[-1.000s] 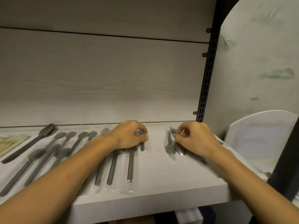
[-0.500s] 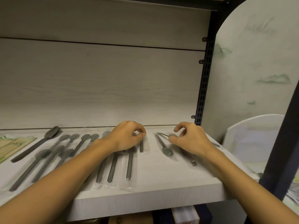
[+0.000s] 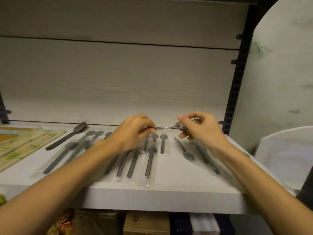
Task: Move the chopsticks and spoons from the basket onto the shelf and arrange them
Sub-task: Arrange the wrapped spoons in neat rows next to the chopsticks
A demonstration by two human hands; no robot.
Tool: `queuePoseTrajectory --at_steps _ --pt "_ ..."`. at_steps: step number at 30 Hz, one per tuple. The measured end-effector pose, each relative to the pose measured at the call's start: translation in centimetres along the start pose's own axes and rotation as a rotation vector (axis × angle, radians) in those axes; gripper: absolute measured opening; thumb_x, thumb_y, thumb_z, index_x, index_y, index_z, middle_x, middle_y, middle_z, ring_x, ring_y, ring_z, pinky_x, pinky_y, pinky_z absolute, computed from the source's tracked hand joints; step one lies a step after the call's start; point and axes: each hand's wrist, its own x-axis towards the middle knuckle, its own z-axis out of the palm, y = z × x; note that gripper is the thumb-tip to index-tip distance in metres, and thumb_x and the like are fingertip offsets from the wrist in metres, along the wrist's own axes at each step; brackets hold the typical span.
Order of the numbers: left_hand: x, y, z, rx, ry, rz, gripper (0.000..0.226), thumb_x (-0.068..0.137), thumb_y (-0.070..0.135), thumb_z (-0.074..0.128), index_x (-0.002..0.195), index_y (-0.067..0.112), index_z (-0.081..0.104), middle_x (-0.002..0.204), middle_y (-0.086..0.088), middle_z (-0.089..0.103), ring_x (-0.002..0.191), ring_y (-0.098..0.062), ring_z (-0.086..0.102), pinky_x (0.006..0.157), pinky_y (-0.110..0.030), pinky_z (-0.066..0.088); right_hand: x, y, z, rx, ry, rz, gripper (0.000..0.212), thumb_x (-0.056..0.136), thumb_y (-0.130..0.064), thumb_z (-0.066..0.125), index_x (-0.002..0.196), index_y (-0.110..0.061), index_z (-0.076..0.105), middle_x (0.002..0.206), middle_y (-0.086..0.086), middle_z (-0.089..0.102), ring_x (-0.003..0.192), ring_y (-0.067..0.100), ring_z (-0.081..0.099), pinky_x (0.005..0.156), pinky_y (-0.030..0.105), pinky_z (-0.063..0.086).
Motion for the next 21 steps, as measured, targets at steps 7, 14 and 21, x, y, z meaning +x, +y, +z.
queuePoseTrajectory --at_steps 7,14,21 --pt "-3.9 -4.7 -4.2 -0.024 -0.076 -0.247 0.012 0.087 0.020 0.069 0.097 0.013 0.071 0.082 0.000 0.071 0.075 -0.017 0.065 0.066 -0.016 0.041 1.8 -0.4 3.0 -0.219 -0.045 -0.046 0.025 0.086 -0.045 0.064 0.102 -0.026 0.061 0.093 -0.005 0.069 0.070 0.013 0.071 0.069 0.035 0.057" --pt "-9.2 -10.5 -9.8 -0.066 -0.011 -0.459 0.013 0.088 0.017 0.067 0.101 0.018 0.066 0.075 -0.002 0.070 0.061 -0.008 0.057 0.055 -0.010 0.041 3.0 -1.6 9.6 -0.283 -0.105 -0.076 0.007 0.085 -0.031 0.065 0.090 -0.025 0.064 0.090 -0.001 0.070 0.073 0.023 0.071 0.067 0.036 0.056" --pt "-11.8 -15.1 -11.6 -0.129 0.122 -0.731 0.005 0.086 0.023 0.069 0.085 0.018 0.071 0.075 -0.001 0.073 0.076 -0.019 0.069 0.065 -0.022 0.046 3.9 -2.4 13.7 -0.360 -0.083 -0.115 0.005 0.086 -0.028 0.065 0.088 -0.024 0.066 0.085 -0.004 0.070 0.075 0.019 0.069 0.067 0.031 0.052"
